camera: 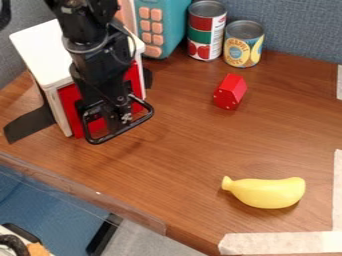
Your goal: Open the drawer
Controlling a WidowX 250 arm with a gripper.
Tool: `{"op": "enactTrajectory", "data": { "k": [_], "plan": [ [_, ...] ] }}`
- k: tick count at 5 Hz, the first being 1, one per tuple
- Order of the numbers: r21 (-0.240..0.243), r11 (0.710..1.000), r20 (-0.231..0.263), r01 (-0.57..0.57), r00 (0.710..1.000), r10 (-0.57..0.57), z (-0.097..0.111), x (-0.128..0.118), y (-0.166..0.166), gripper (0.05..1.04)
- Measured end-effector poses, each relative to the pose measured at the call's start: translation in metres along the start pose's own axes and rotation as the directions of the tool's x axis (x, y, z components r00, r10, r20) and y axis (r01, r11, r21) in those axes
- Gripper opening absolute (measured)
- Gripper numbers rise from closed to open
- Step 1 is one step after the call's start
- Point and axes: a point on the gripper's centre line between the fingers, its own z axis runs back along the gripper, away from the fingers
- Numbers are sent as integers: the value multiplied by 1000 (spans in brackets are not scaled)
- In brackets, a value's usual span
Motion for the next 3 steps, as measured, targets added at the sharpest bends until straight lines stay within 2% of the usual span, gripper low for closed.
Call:
{"op": "enactTrajectory", "data": {
  "k": [1,3],
  "plan": [
    [-14,1000,-10,-4,1000,4,-15,1,3,999],
    [7,1000,-45,6,999,-5,-45,4,1,999]
  ]
}}
